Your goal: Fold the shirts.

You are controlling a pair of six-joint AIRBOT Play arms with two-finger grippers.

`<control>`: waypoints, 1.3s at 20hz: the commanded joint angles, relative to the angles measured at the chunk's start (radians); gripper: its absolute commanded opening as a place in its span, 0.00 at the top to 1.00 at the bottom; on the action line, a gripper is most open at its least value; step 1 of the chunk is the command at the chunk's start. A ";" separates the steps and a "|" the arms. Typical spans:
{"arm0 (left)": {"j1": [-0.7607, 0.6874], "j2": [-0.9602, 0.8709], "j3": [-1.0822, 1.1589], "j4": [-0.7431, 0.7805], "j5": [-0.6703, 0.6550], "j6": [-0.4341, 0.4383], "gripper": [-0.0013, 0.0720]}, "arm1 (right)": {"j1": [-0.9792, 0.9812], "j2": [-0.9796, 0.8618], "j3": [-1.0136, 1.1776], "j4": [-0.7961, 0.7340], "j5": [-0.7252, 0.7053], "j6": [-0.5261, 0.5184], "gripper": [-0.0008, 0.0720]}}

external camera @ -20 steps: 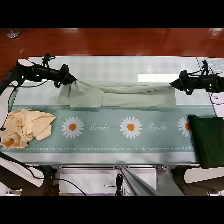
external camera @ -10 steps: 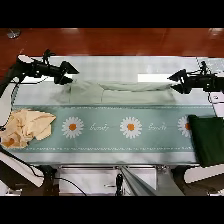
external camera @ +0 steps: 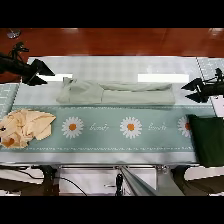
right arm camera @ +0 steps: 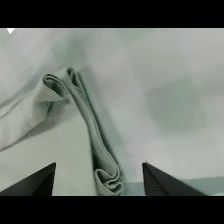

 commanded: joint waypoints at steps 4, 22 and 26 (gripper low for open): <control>-0.174 0.452 -0.500 -0.069 0.322 0.079 0.02 | 0.071 -0.076 -0.052 0.126 -0.057 -0.082 0.13; -0.713 0.270 -0.426 -0.038 0.630 0.120 0.95 | 0.175 0.797 -0.171 -0.138 0.182 -0.029 0.96; -0.861 0.012 -0.159 -0.039 0.569 0.063 0.95 | 0.175 1.067 -0.251 -0.156 0.262 0.089 0.96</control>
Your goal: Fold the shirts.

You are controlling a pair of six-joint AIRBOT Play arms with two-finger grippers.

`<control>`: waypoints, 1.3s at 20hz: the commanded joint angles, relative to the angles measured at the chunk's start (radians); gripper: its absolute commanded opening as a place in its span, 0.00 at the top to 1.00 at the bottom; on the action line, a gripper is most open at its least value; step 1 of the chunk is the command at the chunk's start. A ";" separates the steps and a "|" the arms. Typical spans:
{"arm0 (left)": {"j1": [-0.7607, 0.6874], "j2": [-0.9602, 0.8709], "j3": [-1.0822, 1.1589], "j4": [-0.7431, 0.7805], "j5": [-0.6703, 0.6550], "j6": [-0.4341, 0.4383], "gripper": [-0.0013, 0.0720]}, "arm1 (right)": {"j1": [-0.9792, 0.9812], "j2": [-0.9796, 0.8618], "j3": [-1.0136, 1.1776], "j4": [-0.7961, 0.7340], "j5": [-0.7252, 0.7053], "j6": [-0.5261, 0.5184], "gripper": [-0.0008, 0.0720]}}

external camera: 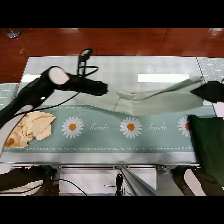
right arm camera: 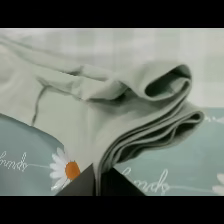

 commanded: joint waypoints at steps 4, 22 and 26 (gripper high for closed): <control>-0.246 -0.372 0.405 0.000 -0.133 -0.103 0.95 | 0.000 0.300 -0.080 -0.025 0.071 0.150 0.96; -0.089 -0.426 0.538 -0.039 -0.345 -0.169 0.95 | 0.054 0.238 -0.080 0.074 0.022 0.140 0.96; 0.213 -0.220 0.538 0.013 -0.366 -0.147 0.95 | 0.296 0.085 -0.075 0.119 -0.148 0.157 0.96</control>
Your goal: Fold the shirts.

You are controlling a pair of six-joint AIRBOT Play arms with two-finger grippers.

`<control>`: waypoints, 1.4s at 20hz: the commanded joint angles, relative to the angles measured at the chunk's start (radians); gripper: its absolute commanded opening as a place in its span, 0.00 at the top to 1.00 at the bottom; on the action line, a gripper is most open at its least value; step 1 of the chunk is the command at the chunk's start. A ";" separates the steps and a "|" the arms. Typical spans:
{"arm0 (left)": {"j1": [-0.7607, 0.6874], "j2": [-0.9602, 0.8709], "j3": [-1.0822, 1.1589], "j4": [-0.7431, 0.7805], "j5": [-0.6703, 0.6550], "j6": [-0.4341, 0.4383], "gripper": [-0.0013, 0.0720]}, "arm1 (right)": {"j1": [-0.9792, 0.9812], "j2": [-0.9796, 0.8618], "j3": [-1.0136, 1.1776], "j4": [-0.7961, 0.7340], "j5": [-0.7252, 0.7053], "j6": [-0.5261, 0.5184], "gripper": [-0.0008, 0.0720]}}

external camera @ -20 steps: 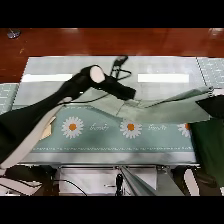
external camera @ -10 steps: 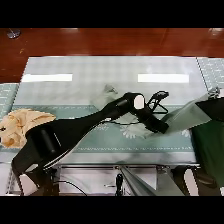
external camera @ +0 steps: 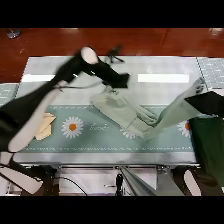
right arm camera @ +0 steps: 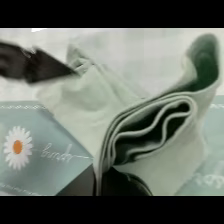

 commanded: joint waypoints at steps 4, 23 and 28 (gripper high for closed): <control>0.416 0.372 -0.072 0.100 -0.027 0.034 0.95 | 0.434 -0.369 0.132 0.043 -0.313 0.007 0.96; 0.475 1.031 -1.003 0.066 0.133 0.086 0.94 | 0.460 -1.032 0.711 -0.012 0.039 0.016 0.12; 0.475 1.031 -1.004 0.066 0.136 0.087 0.94 | 0.266 -0.510 0.295 -0.442 -0.090 0.114 0.12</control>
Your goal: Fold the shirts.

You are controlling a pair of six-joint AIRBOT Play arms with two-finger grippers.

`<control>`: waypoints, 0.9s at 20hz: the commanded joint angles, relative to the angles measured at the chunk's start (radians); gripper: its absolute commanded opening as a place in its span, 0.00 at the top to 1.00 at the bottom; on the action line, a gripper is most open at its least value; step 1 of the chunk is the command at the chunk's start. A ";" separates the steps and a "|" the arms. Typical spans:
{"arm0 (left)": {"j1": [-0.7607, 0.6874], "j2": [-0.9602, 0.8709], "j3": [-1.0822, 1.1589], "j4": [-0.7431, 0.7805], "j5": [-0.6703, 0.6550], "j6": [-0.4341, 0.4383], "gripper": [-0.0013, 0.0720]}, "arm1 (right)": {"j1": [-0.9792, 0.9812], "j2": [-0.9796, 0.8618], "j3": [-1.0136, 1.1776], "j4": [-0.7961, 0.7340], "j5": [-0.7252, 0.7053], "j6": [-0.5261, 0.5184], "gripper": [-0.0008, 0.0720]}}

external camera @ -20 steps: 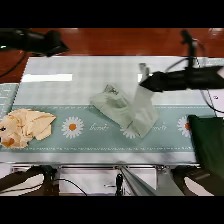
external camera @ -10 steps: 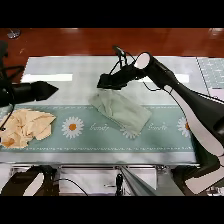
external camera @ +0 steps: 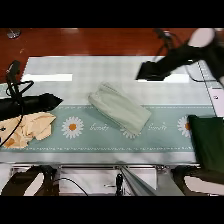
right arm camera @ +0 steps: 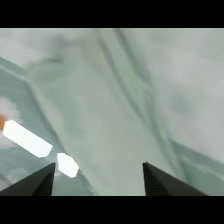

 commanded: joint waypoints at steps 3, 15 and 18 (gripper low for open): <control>0.000 0.001 -0.012 0.000 0.006 0.000 0.94 | -0.160 0.623 -0.827 -0.111 -0.495 0.341 0.12; 0.000 0.001 -0.017 0.000 0.013 0.000 0.94 | -0.158 0.302 -1.162 0.694 -0.536 -0.209 0.13; 0.000 0.001 -0.017 0.000 0.013 0.000 0.94 | -0.144 0.156 -1.075 0.715 -0.504 -0.243 0.13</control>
